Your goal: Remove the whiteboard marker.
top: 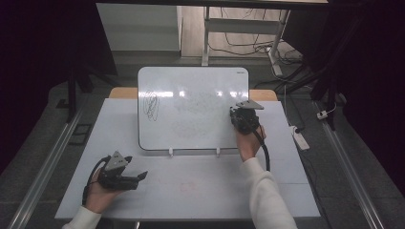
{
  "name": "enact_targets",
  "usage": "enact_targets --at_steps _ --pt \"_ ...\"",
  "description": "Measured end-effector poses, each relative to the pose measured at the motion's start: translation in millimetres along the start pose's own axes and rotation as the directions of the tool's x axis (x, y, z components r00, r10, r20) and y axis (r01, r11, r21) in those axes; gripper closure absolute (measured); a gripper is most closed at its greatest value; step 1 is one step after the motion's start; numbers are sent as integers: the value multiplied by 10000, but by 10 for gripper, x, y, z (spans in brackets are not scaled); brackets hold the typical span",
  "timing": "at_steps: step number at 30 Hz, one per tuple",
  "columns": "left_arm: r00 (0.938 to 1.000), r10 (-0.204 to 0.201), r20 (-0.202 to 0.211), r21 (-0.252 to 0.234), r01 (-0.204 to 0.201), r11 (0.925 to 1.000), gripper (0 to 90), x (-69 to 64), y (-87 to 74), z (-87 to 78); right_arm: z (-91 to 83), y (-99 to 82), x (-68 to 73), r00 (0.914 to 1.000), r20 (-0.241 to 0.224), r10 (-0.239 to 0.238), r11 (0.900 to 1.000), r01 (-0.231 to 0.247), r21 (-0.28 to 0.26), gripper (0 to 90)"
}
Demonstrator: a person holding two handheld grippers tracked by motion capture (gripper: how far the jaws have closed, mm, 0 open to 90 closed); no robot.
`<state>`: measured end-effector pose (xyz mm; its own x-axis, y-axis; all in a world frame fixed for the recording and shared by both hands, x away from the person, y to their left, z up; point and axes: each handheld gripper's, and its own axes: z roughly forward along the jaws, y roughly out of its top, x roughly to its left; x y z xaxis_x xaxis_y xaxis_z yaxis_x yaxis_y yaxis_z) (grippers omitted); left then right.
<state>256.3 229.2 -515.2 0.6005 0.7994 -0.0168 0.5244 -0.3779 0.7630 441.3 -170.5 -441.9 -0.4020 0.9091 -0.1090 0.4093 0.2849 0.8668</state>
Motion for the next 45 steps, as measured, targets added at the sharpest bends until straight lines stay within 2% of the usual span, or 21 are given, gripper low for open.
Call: enact_targets --at_steps 3,9,13,19,23,25,26,27,28,29,31,34,35,36,37,39,42,45 --pt "10000 -20 -10 -19 20 10000 178 6 -2 -6 -24 -10 0 10000 -27 -40 9999 40 -130 808" --pt "9999 -135 -11 -120 135 9998 179 17 -3 -20 -152 -60 -12 9994 -247 -256 9966 236 -786 807" --pt "9997 -242 21 -226 242 9995 181 19 6 -29 -314 -89 -68 9972 -741 -126 9895 17 -1448 807" --pt "9972 -594 447 -624 621 9961 196 10 74 -38 -502 -91 -54 9891 -1463 -187 9789 -117 -2040 807" --pt "9956 -637 683 -878 696 9937 203 -20 178 -31 -587 -109 1 9798 -1987 -208 9740 -250 -2252 807" --pt "9922 -744 1003 -1065 850 9907 207 -47 260 -18 -617 -124 36 9737 -2267 -223 9719 -320 -2331 806" --pt "9922 -744 1003 -1065 850 9907 211 -47 260 -18 -617 -124 36 9737 -2267 -223 9719 -320 -2331 806" --pt "9873 -889 1317 -1209 1050 9871 216 -55 313 -1 -637 -130 76 9681 -2487 -307 9710 -301 -2372 807" --pt "9873 -889 1317 -1209 1050 9871 222 -55 313 -1 -645 -132 97 9648 -2605 -344 9707 -298 -2384 807" --pt "9837 -989 1503 -1245 1181 9852 224 -67 374 26 -654 -135 118 9616 -2720 -370 9702 -307 -2403 807" --pt "9874 -776 1381 -1193 944 9884 227 -105 460 54 -667 -139 163 9545 -2941 -496 9699 -243 -2423 806" --pt "9864 -571 1539 -1208 761 9897 229 -168 626 98 -692 -127 229 9467 -3142 -716 9676 -106 -2523 807" --pt "9864 -571 1539 -1208 761 9897 229 -168 626 98 -700 -119 248 9433 -3237 -739 9667 -120 -2556 807" --pt "9878 -289 1531 -1284 489 9905 230 -241 755 122 -708 -112 266 9398 -3331 -770 9656 -129 -2595 807" --pt "9878 -289 1531 -1284 489 9905 232 -241 755 122 -717 -105 286 9364 -3415 -805 9653 -122 -2608 806" --pt "9831 -114 1828 -1455 385 9886 237 -349 921 172 -733 -89 330 9300 -3557 -929 9628 -72 -2702 806" --pt "9782 -55 2077 -1425 358 9891 247 -429 1029 255 -761 -66 406 9192 -3797 -1048 9595 -70 -2817 807" --pt "9737 13 2277 -1340 300 9905 260 -485 1111 336 -770 -46 507 9041 -4082 -1265 9565 20 -2919 806"
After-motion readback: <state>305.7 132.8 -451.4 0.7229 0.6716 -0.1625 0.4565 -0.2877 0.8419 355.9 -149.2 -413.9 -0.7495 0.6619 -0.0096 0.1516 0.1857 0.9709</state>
